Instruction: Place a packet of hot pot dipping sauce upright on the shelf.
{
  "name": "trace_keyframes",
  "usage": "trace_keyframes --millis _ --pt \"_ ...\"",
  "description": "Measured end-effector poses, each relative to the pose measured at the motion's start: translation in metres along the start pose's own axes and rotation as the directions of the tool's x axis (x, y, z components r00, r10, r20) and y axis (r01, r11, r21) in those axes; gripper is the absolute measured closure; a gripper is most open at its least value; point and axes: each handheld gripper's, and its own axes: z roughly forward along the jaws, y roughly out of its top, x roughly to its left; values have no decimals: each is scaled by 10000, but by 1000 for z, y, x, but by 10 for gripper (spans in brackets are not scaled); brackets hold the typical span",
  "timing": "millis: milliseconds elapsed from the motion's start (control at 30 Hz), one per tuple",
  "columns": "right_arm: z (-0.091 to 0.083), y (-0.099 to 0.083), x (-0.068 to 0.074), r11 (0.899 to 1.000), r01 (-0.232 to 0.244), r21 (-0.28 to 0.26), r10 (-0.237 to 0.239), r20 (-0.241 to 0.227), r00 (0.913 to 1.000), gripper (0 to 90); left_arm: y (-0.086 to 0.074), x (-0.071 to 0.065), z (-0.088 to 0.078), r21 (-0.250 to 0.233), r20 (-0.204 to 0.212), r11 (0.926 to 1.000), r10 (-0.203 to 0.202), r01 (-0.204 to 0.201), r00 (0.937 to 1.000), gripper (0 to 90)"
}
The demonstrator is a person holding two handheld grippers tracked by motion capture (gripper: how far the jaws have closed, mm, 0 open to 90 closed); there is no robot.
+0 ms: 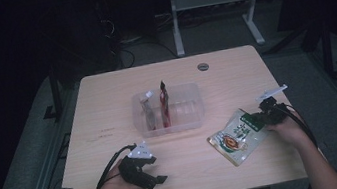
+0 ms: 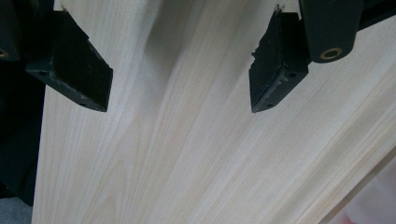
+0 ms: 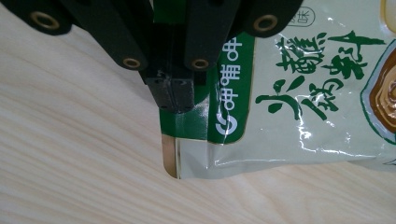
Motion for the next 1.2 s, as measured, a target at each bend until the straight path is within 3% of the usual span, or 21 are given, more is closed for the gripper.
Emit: trace_keyframes --millis 100,333,633,900,1033,1200 --pt "2 1 5 9997 247 -31 -248 -132 9996 900 0 0 0 -35 1 10000 -9 9 10000 212" --pt "7 8 35 9948 1016 111 -1004 -803 9917 900 0 1 -2 -69 -55 10000 18 -18 10000 212" --pt "14 14 73 9818 1893 161 -1833 -1822 9660 900 3 -3 0 -227 -132 9997 1 -5 9999 212" --pt "17 16 94 9669 2549 86 -2466 -2239 9429 900 30 -21 23 -867 126 9962 -114 125 9999 212" --pt "15 16 94 9687 2484 10 -2420 -2216 9446 900 51 -31 41 -838 -72 9961 280 -285 9996 211" --pt "6 17 90 9734 2262 -371 -2288 -2103 9505 859 70 -40 67 -651 -33 9975 258 -259 9997 212"
